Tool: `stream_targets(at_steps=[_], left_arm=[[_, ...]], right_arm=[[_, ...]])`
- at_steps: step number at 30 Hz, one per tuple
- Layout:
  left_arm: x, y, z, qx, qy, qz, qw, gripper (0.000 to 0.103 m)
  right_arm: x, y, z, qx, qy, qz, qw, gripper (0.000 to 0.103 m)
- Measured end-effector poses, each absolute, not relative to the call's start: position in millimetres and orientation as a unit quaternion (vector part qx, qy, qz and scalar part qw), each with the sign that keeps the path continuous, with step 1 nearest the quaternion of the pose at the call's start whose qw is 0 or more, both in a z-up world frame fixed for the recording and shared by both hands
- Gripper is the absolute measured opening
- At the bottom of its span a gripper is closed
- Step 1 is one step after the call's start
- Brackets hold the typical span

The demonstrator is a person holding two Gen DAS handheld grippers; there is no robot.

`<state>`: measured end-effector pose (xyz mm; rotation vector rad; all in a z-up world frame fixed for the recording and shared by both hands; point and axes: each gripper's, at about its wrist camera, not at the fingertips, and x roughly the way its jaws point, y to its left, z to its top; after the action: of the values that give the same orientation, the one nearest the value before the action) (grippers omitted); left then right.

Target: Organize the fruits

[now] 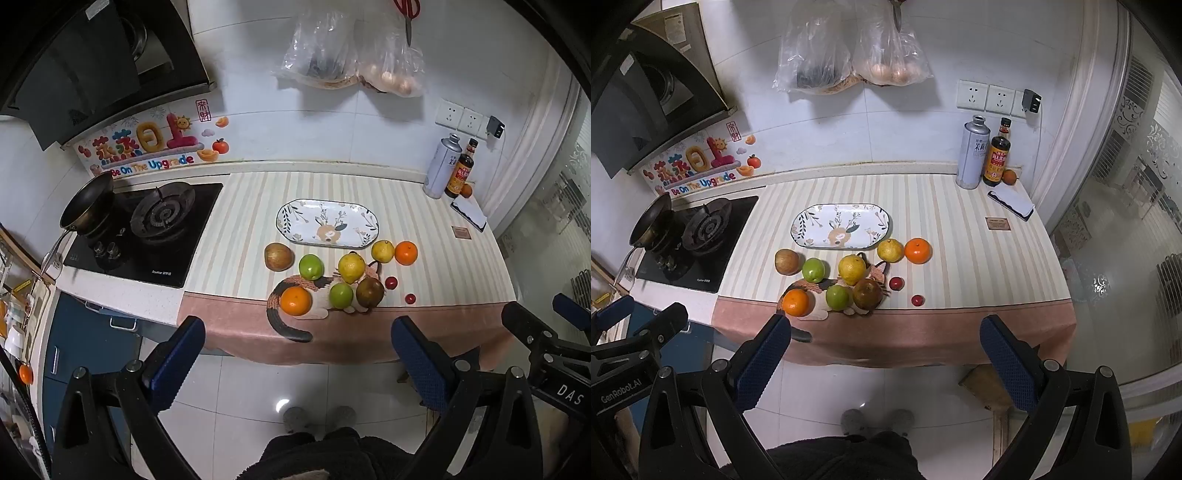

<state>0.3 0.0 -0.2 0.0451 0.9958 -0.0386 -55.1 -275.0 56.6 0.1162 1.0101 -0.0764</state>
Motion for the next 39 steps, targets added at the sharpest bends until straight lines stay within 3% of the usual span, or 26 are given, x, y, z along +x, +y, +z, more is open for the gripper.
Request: stream_targets(at_steps=[39], left_arm=[[5.3, -1.9, 9.6, 0.022, 0.473, -0.018, 0.881, 0.103]], right_arm=[[-56.0, -272.3, 57.2, 0.057, 0.484, -0.032, 0.872, 0.103]])
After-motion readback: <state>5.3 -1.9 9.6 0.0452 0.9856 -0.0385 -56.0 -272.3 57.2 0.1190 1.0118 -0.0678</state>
